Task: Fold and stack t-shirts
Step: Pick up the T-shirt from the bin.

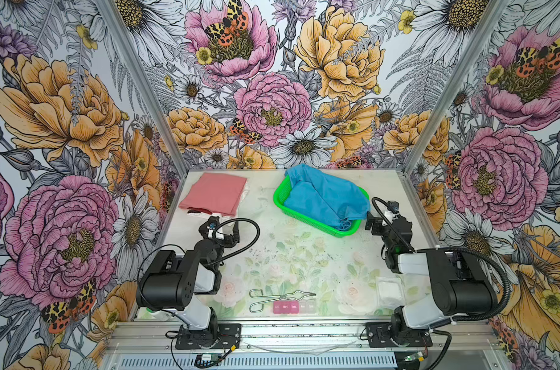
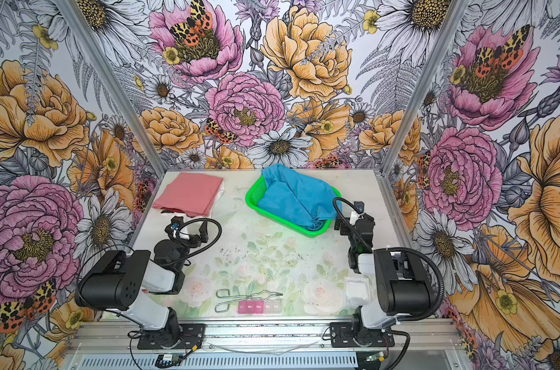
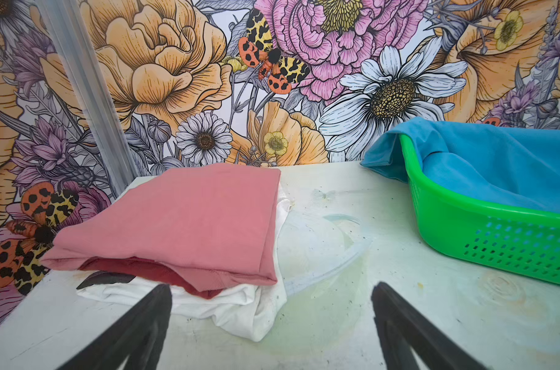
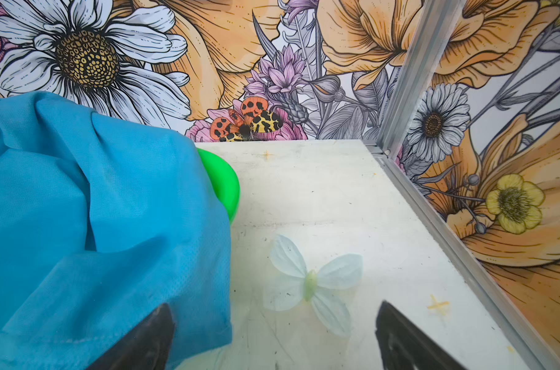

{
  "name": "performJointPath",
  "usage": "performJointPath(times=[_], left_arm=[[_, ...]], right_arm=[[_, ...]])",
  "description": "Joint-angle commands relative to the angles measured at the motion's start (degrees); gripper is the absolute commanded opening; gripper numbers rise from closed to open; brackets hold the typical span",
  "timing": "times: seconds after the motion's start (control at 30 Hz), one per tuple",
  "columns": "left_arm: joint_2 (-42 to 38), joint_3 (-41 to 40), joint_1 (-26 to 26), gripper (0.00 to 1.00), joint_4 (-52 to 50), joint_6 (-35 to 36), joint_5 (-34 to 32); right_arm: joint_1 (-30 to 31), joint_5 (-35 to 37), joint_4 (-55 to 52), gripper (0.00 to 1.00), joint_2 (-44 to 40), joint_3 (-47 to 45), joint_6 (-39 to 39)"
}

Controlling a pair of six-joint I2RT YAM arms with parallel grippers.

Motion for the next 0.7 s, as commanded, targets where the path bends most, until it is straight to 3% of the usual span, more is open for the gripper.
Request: performJointPath(times=[0.0,0.67], left_arm=[[0.13,-0.99,-0.88,0.99,2.50,2.43,0.87],[0.26,-1.26,-0.77,0.99,3.11,2.64,1.26]], right_arm=[[0.05,0.01,0.32,0.99,0.63,0.35,0.54],[0.04,0.01,0.23,1.00,0.62,0.37,0.58]])
